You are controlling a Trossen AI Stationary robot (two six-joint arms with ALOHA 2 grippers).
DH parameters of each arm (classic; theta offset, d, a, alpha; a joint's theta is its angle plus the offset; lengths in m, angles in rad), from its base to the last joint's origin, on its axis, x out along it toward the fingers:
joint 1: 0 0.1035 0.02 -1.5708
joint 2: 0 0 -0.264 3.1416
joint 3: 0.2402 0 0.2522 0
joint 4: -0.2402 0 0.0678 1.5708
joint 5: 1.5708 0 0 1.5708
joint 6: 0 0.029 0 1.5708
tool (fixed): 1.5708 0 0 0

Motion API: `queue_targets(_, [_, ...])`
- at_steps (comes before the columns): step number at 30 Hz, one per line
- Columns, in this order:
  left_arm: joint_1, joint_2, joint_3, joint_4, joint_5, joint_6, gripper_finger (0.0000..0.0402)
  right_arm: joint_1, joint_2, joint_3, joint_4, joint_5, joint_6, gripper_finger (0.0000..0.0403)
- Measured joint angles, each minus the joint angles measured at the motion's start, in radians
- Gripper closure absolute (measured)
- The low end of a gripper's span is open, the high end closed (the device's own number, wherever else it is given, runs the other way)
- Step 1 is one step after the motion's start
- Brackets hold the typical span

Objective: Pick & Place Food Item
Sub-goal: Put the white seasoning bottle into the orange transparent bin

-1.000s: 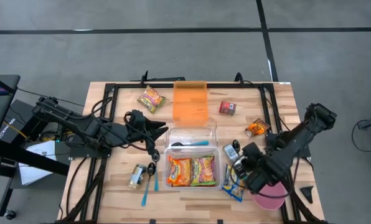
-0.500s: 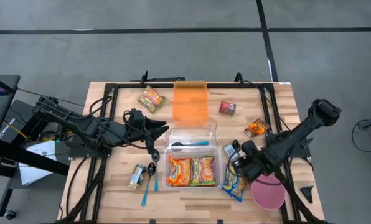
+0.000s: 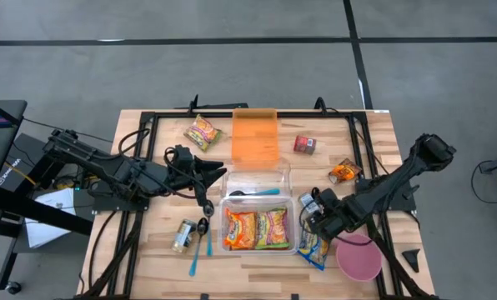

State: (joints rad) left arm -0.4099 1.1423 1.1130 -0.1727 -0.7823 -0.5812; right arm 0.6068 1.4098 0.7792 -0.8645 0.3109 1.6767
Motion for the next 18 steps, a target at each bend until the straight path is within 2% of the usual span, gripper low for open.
queue_targets(5, [0.000, 0.000, 0.000, 0.003, -0.002, 0.000, 0.0289, -0.023, 0.056, 0.001, 0.097, -0.036, -0.072, 0.0167])
queue_targets(18, [0.000, 0.000, 0.000, 0.013, -0.002, 0.000, 0.0289, -0.028, 0.165, 0.003, 0.116, -0.038, -0.108, 0.0168])
